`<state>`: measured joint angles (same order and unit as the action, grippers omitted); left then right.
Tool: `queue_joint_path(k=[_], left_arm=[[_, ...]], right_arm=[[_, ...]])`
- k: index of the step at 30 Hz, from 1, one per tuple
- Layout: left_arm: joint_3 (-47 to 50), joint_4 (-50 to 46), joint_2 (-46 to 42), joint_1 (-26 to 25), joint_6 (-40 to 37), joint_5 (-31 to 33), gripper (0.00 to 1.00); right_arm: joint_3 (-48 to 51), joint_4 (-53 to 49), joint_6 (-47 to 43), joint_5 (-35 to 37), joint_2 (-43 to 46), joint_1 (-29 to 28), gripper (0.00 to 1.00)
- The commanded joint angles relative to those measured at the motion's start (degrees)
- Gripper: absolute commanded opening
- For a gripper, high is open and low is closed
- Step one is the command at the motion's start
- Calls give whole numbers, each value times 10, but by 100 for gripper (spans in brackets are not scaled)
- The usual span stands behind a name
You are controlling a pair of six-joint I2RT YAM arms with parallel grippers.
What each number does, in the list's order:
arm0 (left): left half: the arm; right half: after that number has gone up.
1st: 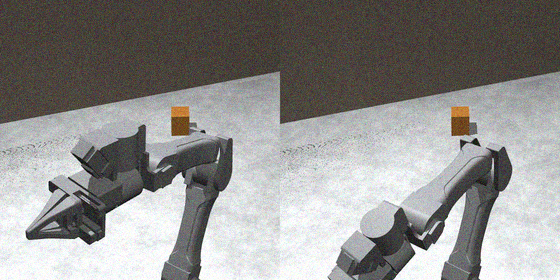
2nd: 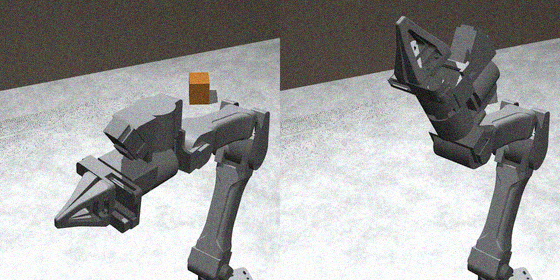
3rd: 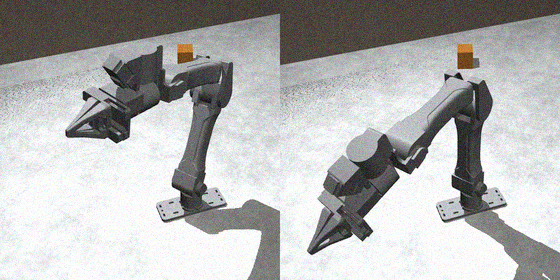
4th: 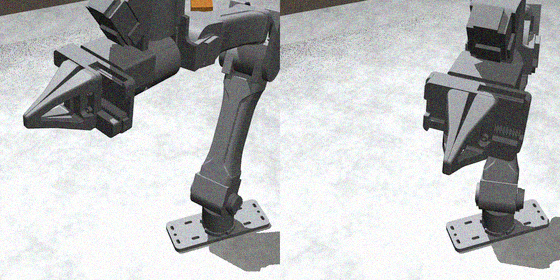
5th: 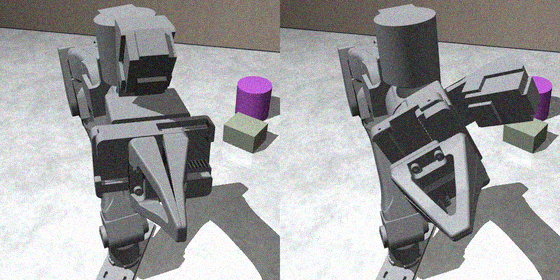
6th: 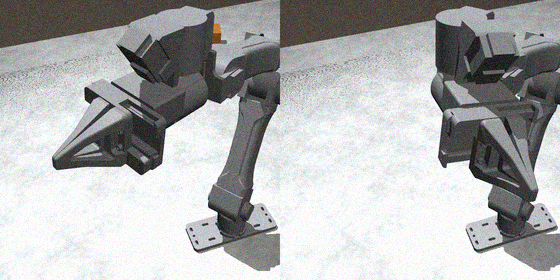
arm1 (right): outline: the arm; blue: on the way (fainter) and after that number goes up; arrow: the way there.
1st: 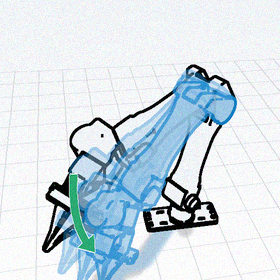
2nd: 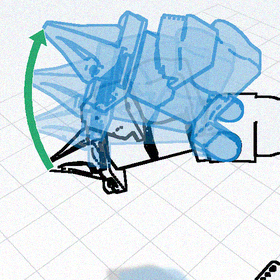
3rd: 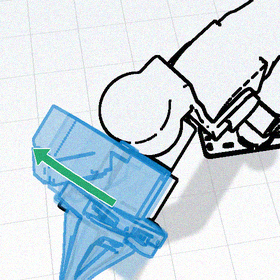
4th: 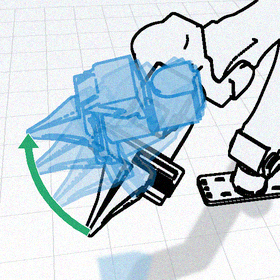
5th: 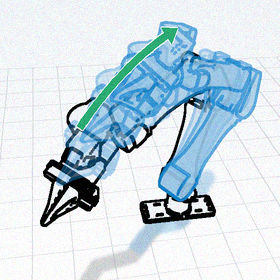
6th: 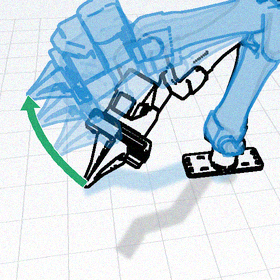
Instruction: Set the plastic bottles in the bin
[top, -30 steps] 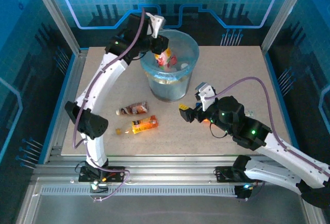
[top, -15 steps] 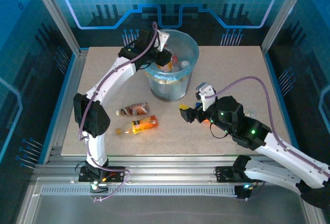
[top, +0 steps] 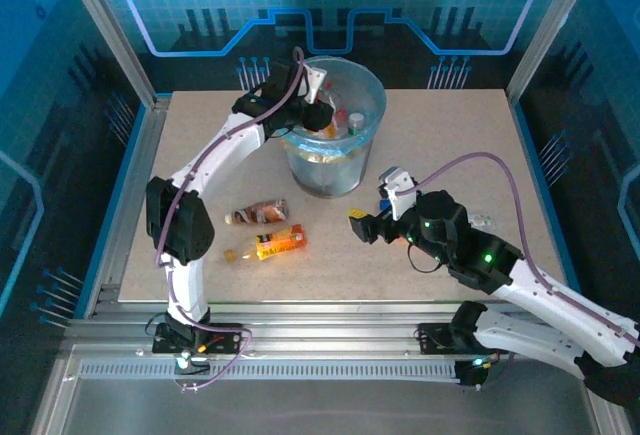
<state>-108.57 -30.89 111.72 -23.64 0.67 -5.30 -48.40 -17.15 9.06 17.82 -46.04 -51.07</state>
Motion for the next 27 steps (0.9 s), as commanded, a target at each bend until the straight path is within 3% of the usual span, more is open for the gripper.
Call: queue_joint_path(k=[1, 6, 10, 20, 27], left_arm=[[-8, -2, -16, 4, 25, -36, 46], [-20, -1, -38, 4, 40, -55, 60], [-30, 0, -48, 4, 45, -57, 61], [-54, 10, -46, 4, 60, -50, 50], [-81, -32, -14, 7, 64, -17, 41]], right_arm=[[1, 3, 11, 9, 9, 7, 94], [4, 7, 16, 5, 9, 8, 94], [5, 10, 19, 2, 5, 9, 94], [5, 7, 23, 2, 5, 9, 94], [7, 0, 28, -1, 7, 9, 94]])
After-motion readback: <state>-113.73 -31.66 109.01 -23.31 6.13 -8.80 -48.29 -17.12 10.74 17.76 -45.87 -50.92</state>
